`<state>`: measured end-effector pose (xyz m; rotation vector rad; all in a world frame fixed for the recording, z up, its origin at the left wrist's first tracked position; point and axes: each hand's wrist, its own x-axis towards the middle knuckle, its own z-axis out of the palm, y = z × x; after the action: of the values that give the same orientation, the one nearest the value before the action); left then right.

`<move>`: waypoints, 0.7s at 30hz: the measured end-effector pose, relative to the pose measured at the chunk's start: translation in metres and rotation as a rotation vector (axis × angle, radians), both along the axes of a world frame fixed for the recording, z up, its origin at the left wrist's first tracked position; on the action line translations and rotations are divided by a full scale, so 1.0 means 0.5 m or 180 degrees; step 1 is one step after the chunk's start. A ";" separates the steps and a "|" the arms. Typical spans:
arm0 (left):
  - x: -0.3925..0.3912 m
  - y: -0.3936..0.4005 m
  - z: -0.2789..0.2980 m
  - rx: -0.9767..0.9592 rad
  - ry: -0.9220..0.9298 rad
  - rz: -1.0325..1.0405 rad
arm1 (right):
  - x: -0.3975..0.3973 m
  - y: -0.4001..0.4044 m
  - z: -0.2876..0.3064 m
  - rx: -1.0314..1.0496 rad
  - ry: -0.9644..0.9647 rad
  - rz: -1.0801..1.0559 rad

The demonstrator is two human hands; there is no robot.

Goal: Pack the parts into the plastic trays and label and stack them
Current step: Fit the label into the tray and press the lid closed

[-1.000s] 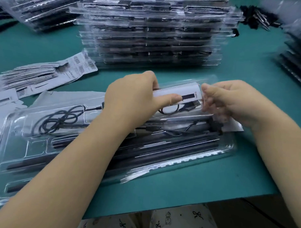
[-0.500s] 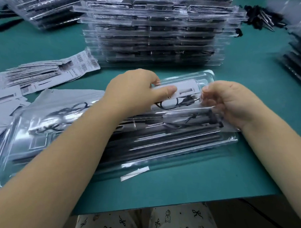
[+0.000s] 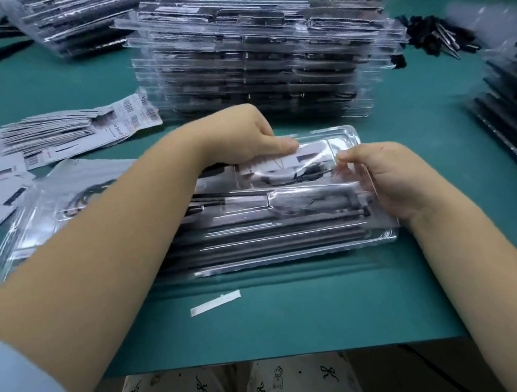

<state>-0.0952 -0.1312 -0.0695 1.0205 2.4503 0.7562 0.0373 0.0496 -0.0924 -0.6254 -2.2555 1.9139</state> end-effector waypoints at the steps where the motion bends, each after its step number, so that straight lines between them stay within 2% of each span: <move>1: 0.003 0.002 -0.006 -0.0022 0.0095 0.0000 | 0.001 0.003 -0.001 0.0095 -0.0110 0.0077; 6: 0.023 0.007 -0.014 0.0012 0.0582 -0.0043 | 0.003 0.005 -0.006 0.0161 -0.0096 0.0264; 12: 0.044 0.037 -0.016 -0.0347 0.2015 -0.0256 | 0.004 -0.005 -0.009 -0.0083 0.0149 0.0232; 16: 0.040 0.036 -0.026 -0.0056 0.1727 -0.0264 | 0.005 -0.007 -0.014 0.0033 0.0153 0.0238; 21: 0.046 0.034 -0.035 -0.0110 0.1554 -0.0261 | 0.000 -0.006 -0.019 0.0017 0.0177 0.0189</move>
<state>-0.0724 -0.1143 -0.0873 1.4195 2.7839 0.4758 0.0374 0.0468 -0.1017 -0.5035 -2.2691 1.9261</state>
